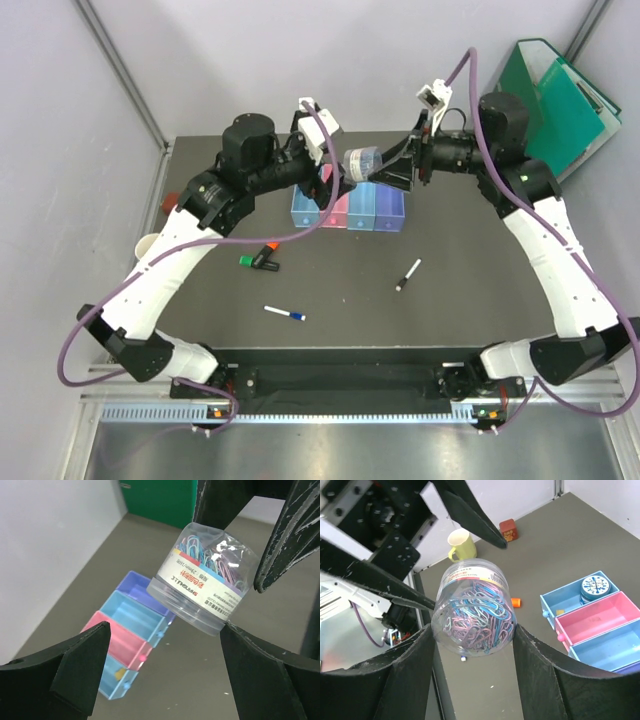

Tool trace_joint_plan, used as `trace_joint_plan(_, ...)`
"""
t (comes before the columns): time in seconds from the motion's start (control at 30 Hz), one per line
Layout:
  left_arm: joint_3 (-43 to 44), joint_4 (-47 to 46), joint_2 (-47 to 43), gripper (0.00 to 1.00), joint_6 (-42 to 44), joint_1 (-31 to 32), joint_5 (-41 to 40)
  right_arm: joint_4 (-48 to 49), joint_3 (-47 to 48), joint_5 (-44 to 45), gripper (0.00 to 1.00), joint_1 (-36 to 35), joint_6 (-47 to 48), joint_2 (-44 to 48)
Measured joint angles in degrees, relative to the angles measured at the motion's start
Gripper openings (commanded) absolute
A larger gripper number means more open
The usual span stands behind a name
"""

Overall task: Sort the stationery into containers
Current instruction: Place the stationery in the storage box.

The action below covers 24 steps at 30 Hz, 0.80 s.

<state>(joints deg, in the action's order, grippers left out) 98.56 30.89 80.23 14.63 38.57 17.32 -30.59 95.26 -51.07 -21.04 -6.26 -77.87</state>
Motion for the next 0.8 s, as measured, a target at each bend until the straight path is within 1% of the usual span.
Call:
trace_joint_plan(0.23, 0.24, -0.92, 1.31, 0.94, -5.64, -5.03, 14.1, 1.11, -0.94, -1.11, 0.13, 1.84, -1.03, 1.22)
trace_joint_plan(0.3, -0.35, -2.03, 1.31, 0.93, -7.76, -6.97, 18.86, 3.04, -1.95, -1.99, 0.12, 3.1, -3.45, 1.44)
trace_joint_plan(0.37, -1.84, -5.22, 1.31, 0.93, -11.17, -9.33, 24.28, 7.72, -4.39, -3.87, 0.12, 5.01, -7.89, 1.99)
trace_joint_plan(0.47, -6.05, -12.96, 1.31, 0.92, -19.32, -12.66, 32.22, 14.95, -8.0, -6.32, 0.12, 7.21, -15.19, 2.16)
trace_joint_plan(0.53, -8.85, -18.12, 1.42, 0.92, -25.18, -14.05, 36.57, 18.12, -9.53, -7.58, 0.12, 7.8, -18.97, 2.16)
trace_joint_plan(0.63, -13.27, -29.33, 2.03, 0.94, -36.17, -14.99, 42.95, 24.74, -10.88, -10.01, 0.12, 8.07, -25.59, 2.12)
trace_joint_plan(0.73, -15.26, -38.6, 3.32, 0.94, -44.85, -14.93, 46.42, 32.68, -12.55, -12.13, 0.12, 8.07, -32.11, 2.12)
trace_joint_plan(0.8, -15.47, -43.69, 4.31, 0.94, -48.98, -14.88, 47.84, 36.7, -13.88, -13.11, 0.12, 8.07, -35.74, 2.12)
